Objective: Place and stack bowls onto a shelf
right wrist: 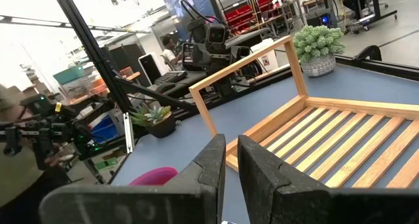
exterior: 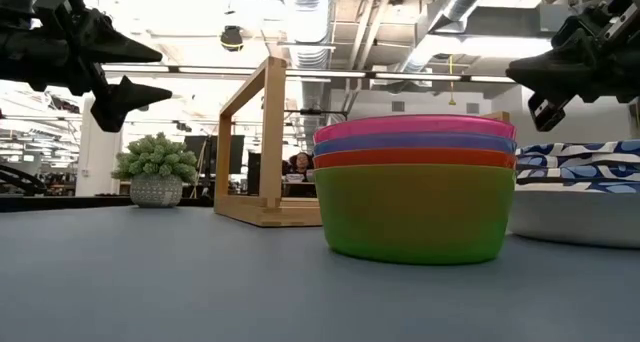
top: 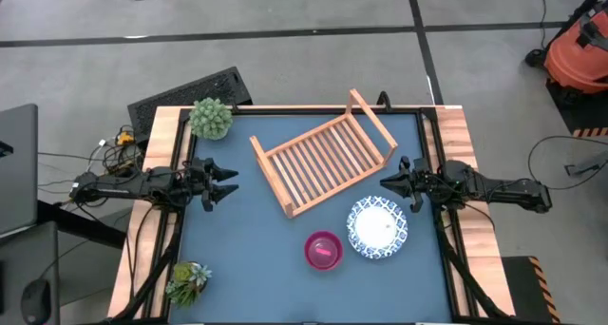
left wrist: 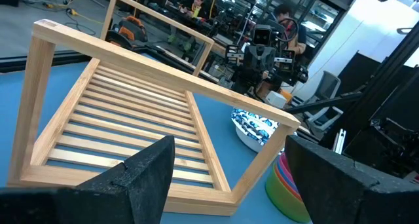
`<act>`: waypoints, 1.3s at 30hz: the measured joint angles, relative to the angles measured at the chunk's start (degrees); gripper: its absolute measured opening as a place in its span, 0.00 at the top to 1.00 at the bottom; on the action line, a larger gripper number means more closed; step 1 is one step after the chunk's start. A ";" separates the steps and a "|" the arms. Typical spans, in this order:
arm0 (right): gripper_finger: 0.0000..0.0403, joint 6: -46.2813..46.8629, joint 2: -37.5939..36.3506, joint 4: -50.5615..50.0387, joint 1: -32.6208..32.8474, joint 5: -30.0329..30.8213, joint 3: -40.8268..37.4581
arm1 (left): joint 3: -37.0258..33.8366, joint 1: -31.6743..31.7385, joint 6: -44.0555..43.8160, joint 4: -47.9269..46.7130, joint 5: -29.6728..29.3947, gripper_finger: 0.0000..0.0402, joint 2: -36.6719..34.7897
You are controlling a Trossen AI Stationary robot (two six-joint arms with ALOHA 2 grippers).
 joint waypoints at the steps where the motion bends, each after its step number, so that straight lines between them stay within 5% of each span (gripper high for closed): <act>1: 0.83 0.00 0.00 0.02 0.00 0.00 -0.02 | 0.00 0.00 0.01 0.01 0.01 0.32 0.00; 29: 0.83 -7.96 0.00 -0.18 -1.57 4.61 -0.01 | 0.00 0.02 -12.74 1.30 -5.88 0.32 0.01; 39: 0.83 21.94 -0.02 1.08 -1.66 5.60 1.27 | 0.00 0.05 -20.89 10.53 -20.37 0.32 -0.01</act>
